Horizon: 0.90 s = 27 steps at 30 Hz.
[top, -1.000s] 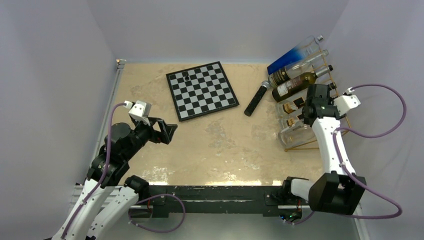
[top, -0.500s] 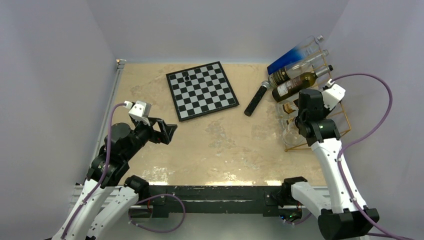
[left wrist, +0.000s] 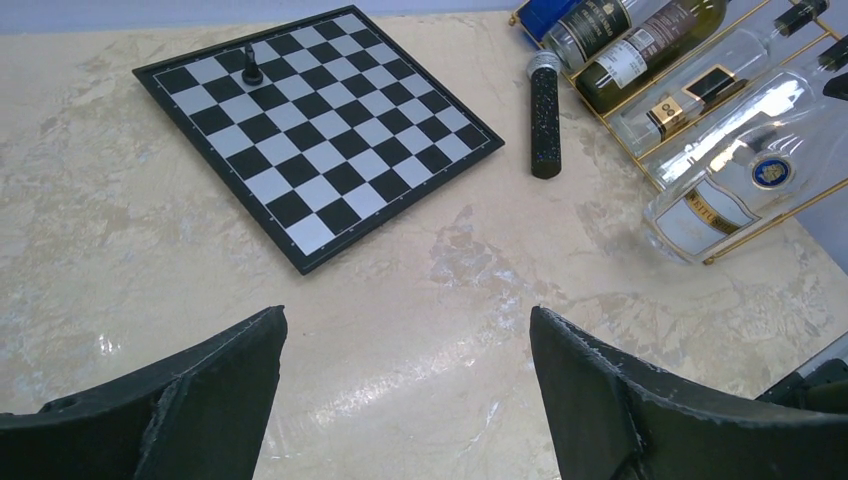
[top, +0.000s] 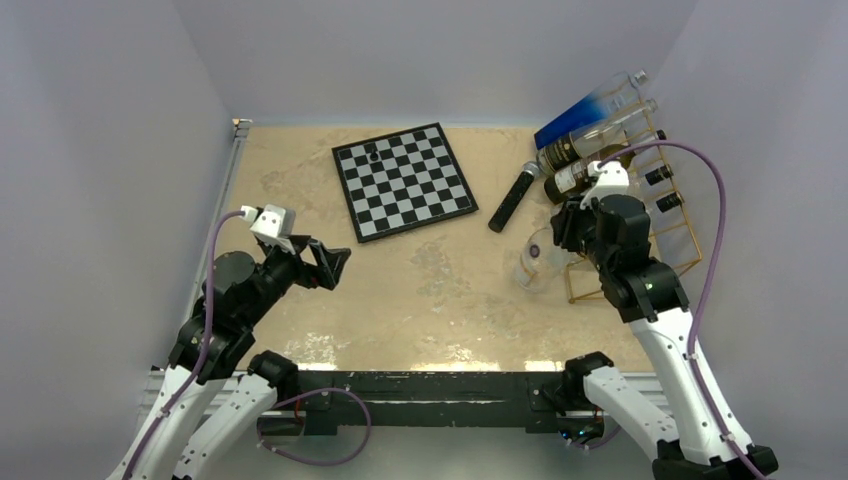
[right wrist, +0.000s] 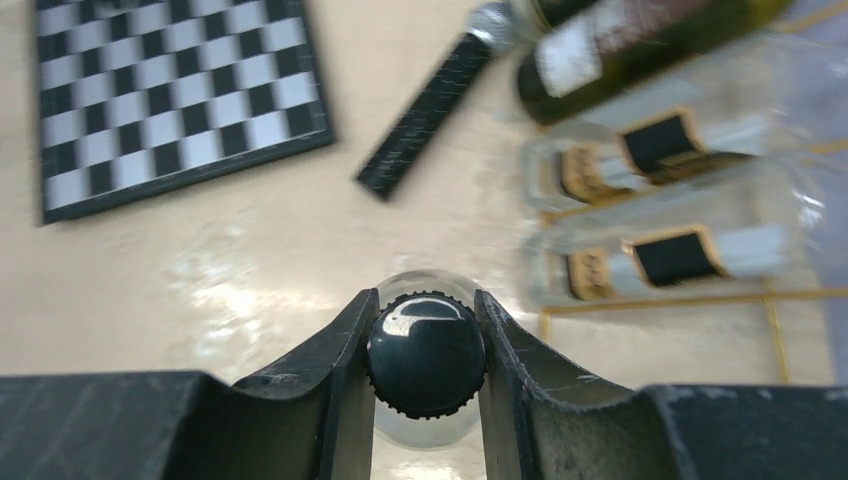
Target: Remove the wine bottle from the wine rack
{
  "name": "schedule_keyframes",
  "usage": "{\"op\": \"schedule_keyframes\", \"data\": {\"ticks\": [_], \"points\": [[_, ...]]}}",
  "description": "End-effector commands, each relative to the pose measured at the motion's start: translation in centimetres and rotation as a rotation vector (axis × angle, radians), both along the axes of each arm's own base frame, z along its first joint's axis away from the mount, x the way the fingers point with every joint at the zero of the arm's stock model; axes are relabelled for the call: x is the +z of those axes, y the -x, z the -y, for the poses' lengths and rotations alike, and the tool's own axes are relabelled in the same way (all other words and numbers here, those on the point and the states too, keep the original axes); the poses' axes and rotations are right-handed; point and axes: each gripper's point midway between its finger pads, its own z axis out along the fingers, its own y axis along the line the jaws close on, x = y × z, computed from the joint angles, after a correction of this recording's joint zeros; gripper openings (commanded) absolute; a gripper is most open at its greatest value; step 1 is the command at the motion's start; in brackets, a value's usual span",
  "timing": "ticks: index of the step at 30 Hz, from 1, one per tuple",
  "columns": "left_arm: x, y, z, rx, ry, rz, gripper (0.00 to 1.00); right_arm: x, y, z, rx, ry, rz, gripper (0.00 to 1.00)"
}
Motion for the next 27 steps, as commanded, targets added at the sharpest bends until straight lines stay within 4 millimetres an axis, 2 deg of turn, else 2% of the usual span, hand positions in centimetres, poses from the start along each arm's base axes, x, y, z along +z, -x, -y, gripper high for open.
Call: {"op": "schedule_keyframes", "data": {"ticks": [1,4,7,13,14,20,27], "points": [[1.1,-0.2,-0.4,0.029,0.021,0.032,0.94,10.5,0.0,-7.7,0.389,-0.205,0.377,0.0],[1.7,-0.1,-1.6,0.088,0.021,0.055,0.92,11.6,0.6,-11.9,0.591,-0.233,0.437,0.0],[2.2,0.1,-3.0,0.156,0.032,0.093,0.92,11.8,0.7,-15.5,0.71,-0.153,0.487,0.0],[2.8,0.4,-5.0,0.249,0.052,0.138,0.94,12.6,-0.8,-21.4,0.832,-0.152,0.497,0.0],[2.8,0.4,-5.1,0.259,0.054,0.14,0.94,13.5,-1.0,-22.4,0.849,-0.152,0.513,0.0],[2.9,0.5,-6.1,0.309,0.054,0.142,0.95,15.1,-1.7,-29.2,0.973,-0.145,0.584,0.0],[3.4,1.1,-8.2,0.408,0.076,0.171,0.94,14.9,-2.9,-35.0,1.03,-0.169,0.59,0.0]]}}
